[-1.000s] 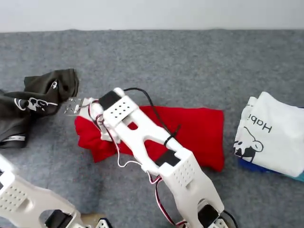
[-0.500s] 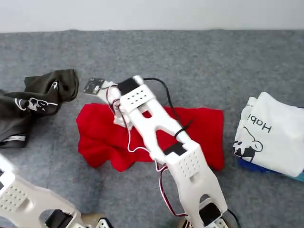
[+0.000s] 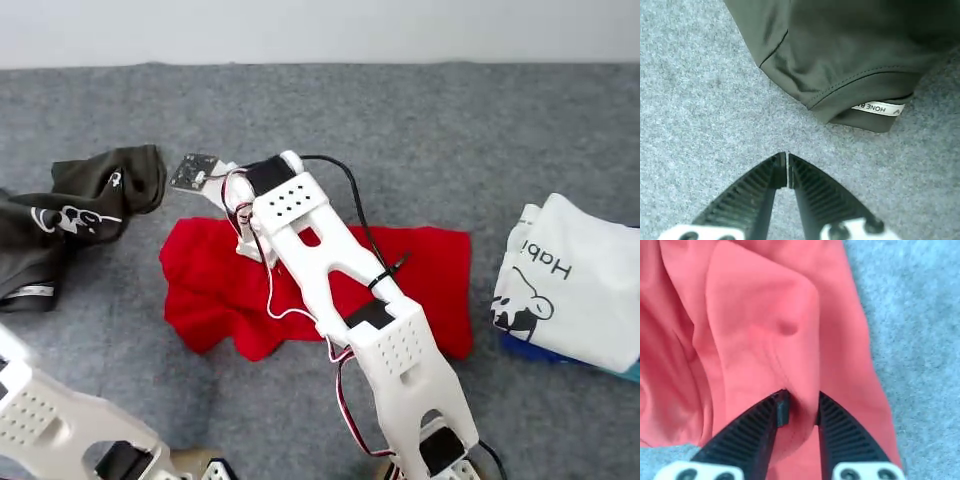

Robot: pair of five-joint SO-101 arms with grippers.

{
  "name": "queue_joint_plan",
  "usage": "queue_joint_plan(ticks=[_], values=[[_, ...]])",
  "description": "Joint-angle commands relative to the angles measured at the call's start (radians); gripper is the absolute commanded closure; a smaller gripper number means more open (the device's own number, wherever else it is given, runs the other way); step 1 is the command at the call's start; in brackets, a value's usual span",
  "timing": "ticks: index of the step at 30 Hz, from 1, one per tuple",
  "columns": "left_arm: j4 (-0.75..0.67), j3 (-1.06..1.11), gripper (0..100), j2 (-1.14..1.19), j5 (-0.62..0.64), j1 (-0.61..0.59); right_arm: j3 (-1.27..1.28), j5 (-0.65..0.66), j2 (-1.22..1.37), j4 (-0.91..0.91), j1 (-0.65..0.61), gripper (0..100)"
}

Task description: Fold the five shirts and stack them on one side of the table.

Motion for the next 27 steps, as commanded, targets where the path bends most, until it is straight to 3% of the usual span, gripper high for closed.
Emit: queue_joint_plan(ticks=[1, 7, 12, 27], values=[[0.043, -0.058, 98, -0.018, -0.005, 0.028, -0.078, -0.017, -0.053, 0.033, 0.071, 90.1], [0.153, -0.168, 98, -0.018, -0.003, 0.069, -0.25, -0.13, -0.058, 0.217, 0.087, 90.0], [0.164, -0.229, 98, -0.02, 0.0, 0.083, -0.259, -0.144, -0.054, 0.211, 0.025, 90.2], [0.164, -0.228, 98, -0.064, -0.005, 0.002, -0.262, -0.034, 0.251, -0.067, -0.205, 96.9]])
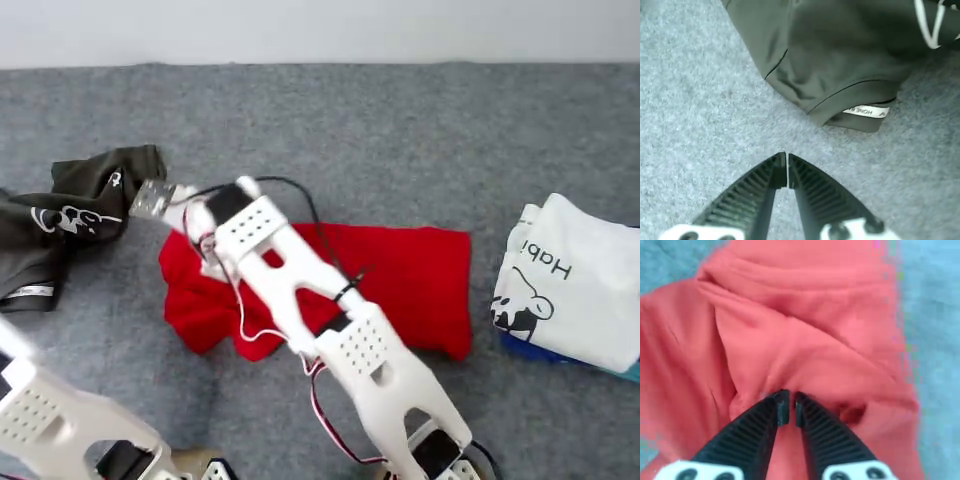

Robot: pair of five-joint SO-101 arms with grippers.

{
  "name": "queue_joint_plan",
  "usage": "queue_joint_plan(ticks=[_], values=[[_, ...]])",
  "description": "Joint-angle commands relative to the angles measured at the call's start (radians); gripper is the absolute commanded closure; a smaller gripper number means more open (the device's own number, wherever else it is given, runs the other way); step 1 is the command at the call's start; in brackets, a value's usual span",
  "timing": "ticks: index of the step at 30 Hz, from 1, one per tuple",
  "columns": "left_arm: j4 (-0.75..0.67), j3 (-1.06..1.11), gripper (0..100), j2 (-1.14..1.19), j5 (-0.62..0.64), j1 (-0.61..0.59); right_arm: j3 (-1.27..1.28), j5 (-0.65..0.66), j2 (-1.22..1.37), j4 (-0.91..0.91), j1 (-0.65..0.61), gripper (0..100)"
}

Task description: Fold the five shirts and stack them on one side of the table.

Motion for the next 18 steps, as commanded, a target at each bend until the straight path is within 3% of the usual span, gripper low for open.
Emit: queue_joint_plan(ticks=[1, 5, 8, 18], values=[[0.021, -0.038, 98, -0.061, -0.005, -0.02, -0.048, 0.009, 0.004, -0.013, -0.073, 97.0], [0.02, -0.038, 98, -0.061, -0.006, -0.028, -0.081, 0.009, -0.027, 0.05, -0.179, 97.2], [0.02, -0.038, 98, -0.061, -0.006, -0.028, -0.135, 0.008, -0.042, 0.09, -0.182, 97.1], [0.02, -0.038, 98, -0.06, -0.006, -0.021, -0.269, 0.006, -0.013, 0.174, 0.033, 96.9]])
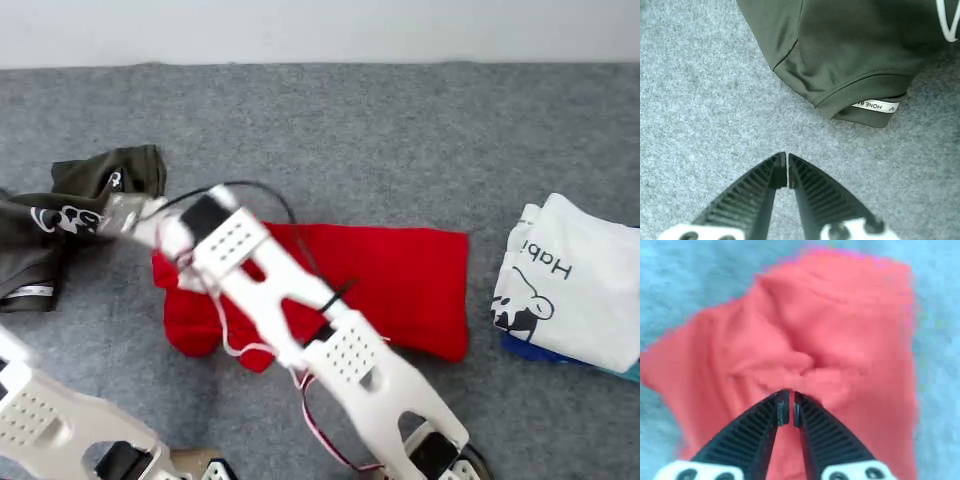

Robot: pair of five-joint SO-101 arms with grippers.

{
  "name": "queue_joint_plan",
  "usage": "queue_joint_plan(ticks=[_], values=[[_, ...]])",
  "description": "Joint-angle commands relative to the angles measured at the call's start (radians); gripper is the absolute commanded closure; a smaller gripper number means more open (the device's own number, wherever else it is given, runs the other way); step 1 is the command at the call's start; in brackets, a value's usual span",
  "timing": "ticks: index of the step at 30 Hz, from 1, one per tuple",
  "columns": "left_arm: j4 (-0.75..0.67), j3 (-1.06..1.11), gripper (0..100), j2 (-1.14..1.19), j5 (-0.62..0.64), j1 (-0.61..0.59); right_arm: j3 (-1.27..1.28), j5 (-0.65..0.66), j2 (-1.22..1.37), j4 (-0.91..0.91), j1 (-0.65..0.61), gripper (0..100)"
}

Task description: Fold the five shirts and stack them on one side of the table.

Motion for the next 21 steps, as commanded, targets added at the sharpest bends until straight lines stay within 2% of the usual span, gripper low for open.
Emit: queue_joint_plan(ticks=[1, 6, 10, 15, 21], values=[[0.02, -0.038, 98, -0.06, -0.006, 0.006, -0.049, 0.006, -0.008, 0.004, 0.082, 96.9], [0.02, -0.038, 98, -0.061, -0.006, 0.012, -0.058, 0.008, 0.099, -0.039, 0.197, 96.9], [0.02, -0.038, 98, -0.061, -0.006, 0.009, -0.135, 0.003, 0.084, 0.002, 0.22, 97.0], [0.02, -0.038, 98, -0.061, -0.006, 0.012, -0.284, 0.003, 0.045, 0.094, 0.17, 97.1], [0.02, -0.038, 98, -0.061, -0.006, 0.017, -0.293, 0.008, 0.05, 0.091, 0.058, 96.9]])
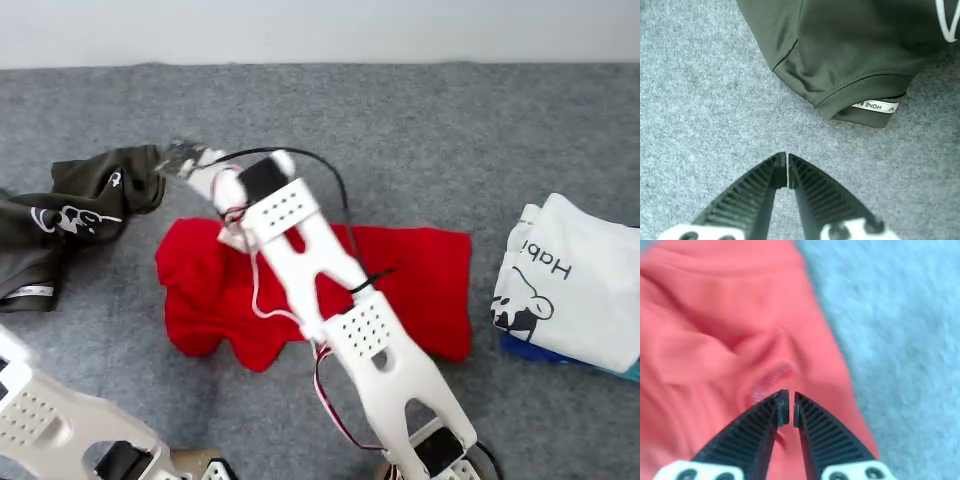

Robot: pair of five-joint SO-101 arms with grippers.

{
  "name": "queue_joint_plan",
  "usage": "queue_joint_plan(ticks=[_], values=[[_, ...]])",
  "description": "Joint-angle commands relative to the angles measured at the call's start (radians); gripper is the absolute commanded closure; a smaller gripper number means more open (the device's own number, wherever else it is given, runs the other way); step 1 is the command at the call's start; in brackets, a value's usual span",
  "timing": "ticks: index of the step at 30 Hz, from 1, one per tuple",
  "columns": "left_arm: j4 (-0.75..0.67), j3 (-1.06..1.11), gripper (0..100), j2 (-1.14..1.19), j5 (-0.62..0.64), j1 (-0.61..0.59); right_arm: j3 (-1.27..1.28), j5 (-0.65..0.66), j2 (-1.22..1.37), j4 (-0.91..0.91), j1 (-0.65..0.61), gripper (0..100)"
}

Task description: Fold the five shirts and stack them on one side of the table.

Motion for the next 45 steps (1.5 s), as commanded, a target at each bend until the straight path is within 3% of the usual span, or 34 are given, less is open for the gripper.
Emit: queue_joint_plan(ticks=[1, 7, 12, 27, 35, 39, 45], values=[[0.02, -0.038, 98, -0.06, -0.006, 0.012, -0.057, 0.009, -0.039, 0.036, -0.062, 96.9], [0.02, -0.038, 98, -0.06, -0.006, 0.006, -0.063, 0.015, 0.107, -0.059, 0.028, 97.0], [0.02, -0.038, 98, -0.06, -0.006, 0.006, -0.068, 0.097, 0.122, -0.128, 0.105, 97.3], [0.02, -0.038, 98, -0.06, -0.006, 0.011, -0.1, 0.095, -0.033, -0.084, -0.09, 97.3], [0.018, -0.038, 98, -0.06, -0.006, 0.012, -0.091, 0.098, 0.12, -0.243, -0.229, 97.3], [0.018, -0.038, 98, -0.06, -0.008, 0.009, -0.094, 0.097, 0.134, -0.259, -0.225, 97.3], [0.018, -0.038, 98, -0.06, -0.038, 0.008, -0.209, 0.078, 0.031, -0.048, -0.162, 97.3]])
